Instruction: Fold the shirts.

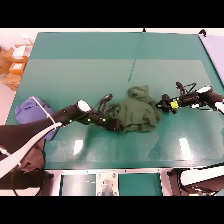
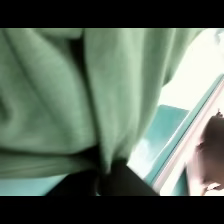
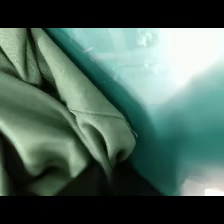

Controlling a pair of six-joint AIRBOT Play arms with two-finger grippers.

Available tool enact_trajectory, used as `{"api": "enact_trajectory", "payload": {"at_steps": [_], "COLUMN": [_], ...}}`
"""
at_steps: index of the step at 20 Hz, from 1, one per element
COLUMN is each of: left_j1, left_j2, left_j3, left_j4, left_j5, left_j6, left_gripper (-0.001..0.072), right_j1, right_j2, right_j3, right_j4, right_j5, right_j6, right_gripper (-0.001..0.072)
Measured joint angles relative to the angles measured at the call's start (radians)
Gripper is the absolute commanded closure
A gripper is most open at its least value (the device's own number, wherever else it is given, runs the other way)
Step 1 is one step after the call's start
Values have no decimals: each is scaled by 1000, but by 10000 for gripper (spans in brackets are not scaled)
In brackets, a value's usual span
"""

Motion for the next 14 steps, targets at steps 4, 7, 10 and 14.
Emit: {"api": "enact_trajectory", "payload": {"at_steps": [4,7,10,14], "left_j1": [0,0,0,0], "left_j2": [-5,0,33,124], "left_j3": [21,85,207,462], "left_j4": [16,85,278,622], "left_j5": [9,-3,-66,-188], "left_j6": [6,-24,-119,-267], "left_gripper": [684,684,685,684], "right_j1": [3,1,-2,-18], "right_j2": [-2,10,68,197], "right_j3": [32,106,217,414], "right_j4": [-4,-13,0,21], "right_j5": [18,55,107,134], "right_j6": [-17,-22,-22,-11], "right_gripper": [692,693,693,693]}}
